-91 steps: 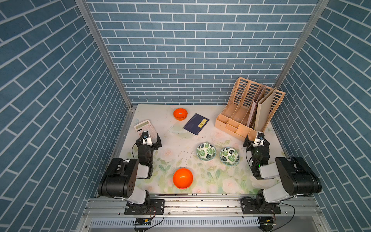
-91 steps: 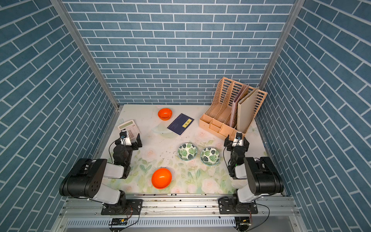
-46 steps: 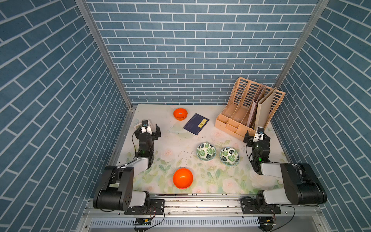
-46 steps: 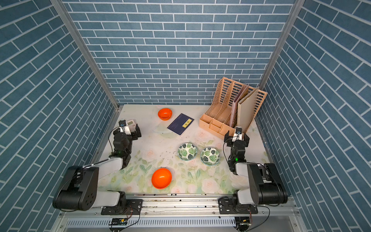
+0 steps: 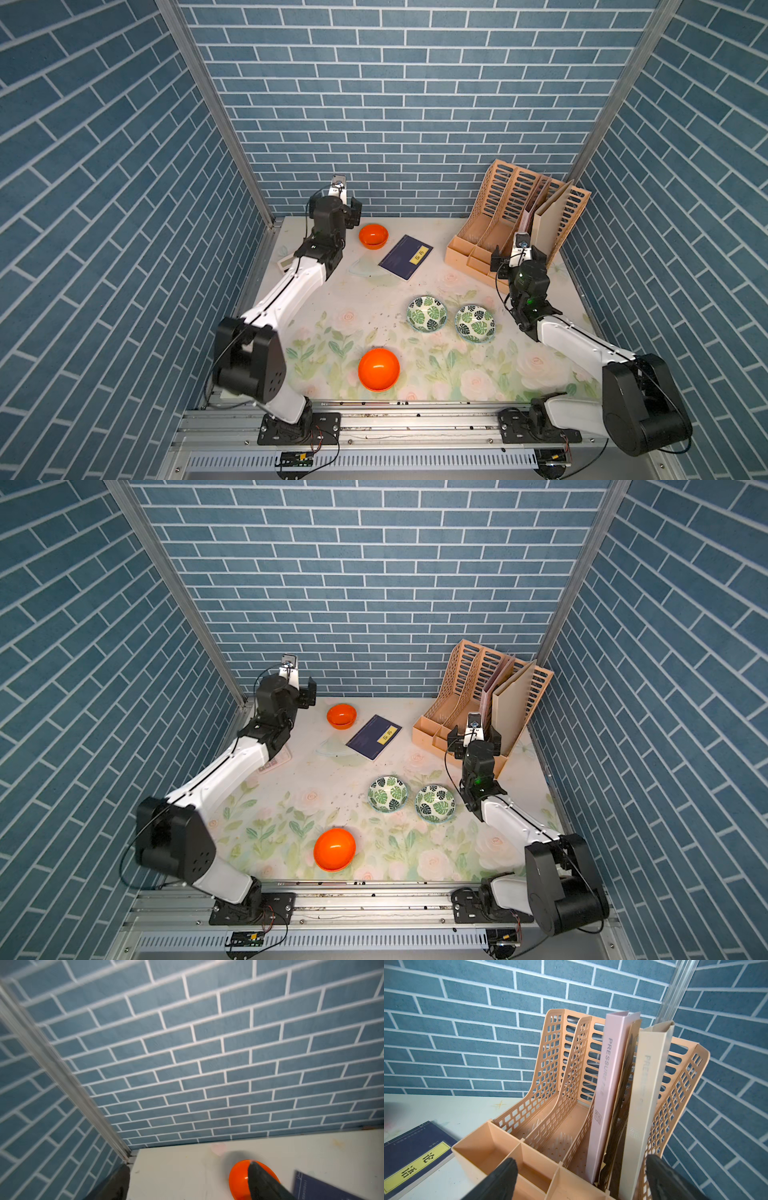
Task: Stack the bowls
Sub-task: Pick up the bowl from the center of the board.
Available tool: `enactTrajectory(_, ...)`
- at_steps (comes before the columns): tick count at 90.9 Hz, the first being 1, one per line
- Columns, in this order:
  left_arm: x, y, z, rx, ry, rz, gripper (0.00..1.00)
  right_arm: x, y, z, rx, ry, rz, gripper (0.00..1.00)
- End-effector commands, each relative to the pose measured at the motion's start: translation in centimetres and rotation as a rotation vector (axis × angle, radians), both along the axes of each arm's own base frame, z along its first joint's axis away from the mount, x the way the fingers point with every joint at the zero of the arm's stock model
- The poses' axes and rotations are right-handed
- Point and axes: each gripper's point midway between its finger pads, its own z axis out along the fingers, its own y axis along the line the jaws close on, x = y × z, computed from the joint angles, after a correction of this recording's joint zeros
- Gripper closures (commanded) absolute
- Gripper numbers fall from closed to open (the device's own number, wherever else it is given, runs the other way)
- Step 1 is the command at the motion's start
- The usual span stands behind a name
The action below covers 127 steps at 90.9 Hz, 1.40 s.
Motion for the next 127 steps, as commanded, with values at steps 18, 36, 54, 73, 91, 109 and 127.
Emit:
enactTrajectory(18,3.3,-2.6,-10.7,-0.416,0.433,0.148,0.13,0.1,2.6,-2.2,-0.047,0.106,0.020,0.00)
enactTrajectory(36,5.7,-3.4,-16.0,-0.481,0.574,0.226,0.15,-0.6,2.9,-3.2,-0.060,0.128,0.020,0.00)
enactTrajectory(54,6.0,-2.7,-19.1,-0.532,0.624,0.293,0.19,-0.9,2.8,-3.2,-0.068,0.132,0.021,0.00)
enactTrajectory(73,5.6,-2.5,-22.2,-0.537,0.677,0.315,0.20,-0.7,3.1,-3.7,-0.057,0.142,0.029,0.00)
enactTrajectory(91,5.6,-3.2,-24.6,-0.567,0.693,0.284,0.25,-0.8,3.3,-4.2,-0.066,0.153,0.036,0.00)
enactTrajectory(109,5.4,-3.0,-26.6,-0.562,0.724,0.302,0.31,-1.0,3.1,-4.6,-0.069,0.161,0.032,0.00)
enactTrajectory(127,5.6,-3.4,-26.7,-0.579,0.715,0.281,0.45,-0.8,3.3,-5.3,-0.075,0.177,0.033,0.00)
